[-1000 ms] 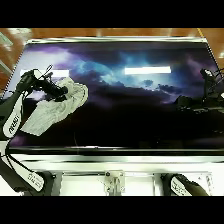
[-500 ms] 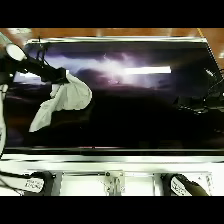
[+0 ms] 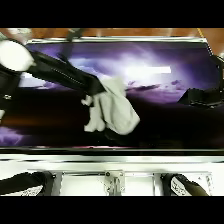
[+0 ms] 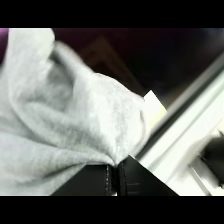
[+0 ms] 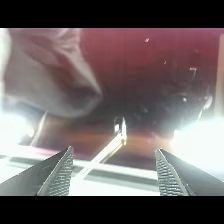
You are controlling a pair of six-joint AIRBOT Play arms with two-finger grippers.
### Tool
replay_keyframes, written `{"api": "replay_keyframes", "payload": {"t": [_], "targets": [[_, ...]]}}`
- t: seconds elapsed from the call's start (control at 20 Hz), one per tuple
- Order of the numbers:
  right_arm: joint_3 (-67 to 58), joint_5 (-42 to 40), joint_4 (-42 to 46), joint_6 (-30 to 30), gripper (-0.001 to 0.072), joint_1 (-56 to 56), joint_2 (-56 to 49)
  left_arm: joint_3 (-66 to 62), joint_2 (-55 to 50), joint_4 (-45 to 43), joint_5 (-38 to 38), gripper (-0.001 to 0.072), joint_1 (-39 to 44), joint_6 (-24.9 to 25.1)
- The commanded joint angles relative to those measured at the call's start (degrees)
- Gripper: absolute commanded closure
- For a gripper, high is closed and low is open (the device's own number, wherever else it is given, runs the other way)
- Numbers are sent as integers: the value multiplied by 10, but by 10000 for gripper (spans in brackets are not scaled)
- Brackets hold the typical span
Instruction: Fold the shirts.
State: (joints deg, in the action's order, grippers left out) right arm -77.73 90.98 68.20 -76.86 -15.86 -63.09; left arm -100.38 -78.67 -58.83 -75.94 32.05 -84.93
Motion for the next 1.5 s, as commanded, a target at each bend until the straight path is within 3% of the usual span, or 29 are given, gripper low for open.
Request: {"api": "replay_keyframes", "payload": {"t": [0.0,0.15,0.2,0.25,0.4,0.55,0.7,0.85,0.95,1.15,1.45], "targets": [[-20,53,34,-18,89,0,3,21,-59,4,46,675,101,-4],[-17,49,78,-31,89,0,3,23,-161,22,81,671,154,-4],[-12,46,81,-33,89,0,3,23,-192,52,85,466,162,-2],[-4,43,80,-33,88,0,3,20,-219,84,84,7,163,-10],[37,23,80,-33,86,0,3,12,-251,111,8,-11,121,-17],[90,-3,82,-28,86,0,3,13,-231,101,-90,-8,22,-7],[140,-21,82,-25,86,0,3,25,-182,44,-127,-7,-89,-7],[174,-51,65,-21,86,0,3,112,-133,43,-140,-7,-177,-8],[198,-68,44,-18,33,0,3,209,-111,44,-128,-7,-211,-6],[231,-85,8,-14,34,0,-17,376,-104,55,-61,-7,-215,2],[233,-87,-42,-15,34,0,-66,441,-122,110,96,-7,-177,5]]}}
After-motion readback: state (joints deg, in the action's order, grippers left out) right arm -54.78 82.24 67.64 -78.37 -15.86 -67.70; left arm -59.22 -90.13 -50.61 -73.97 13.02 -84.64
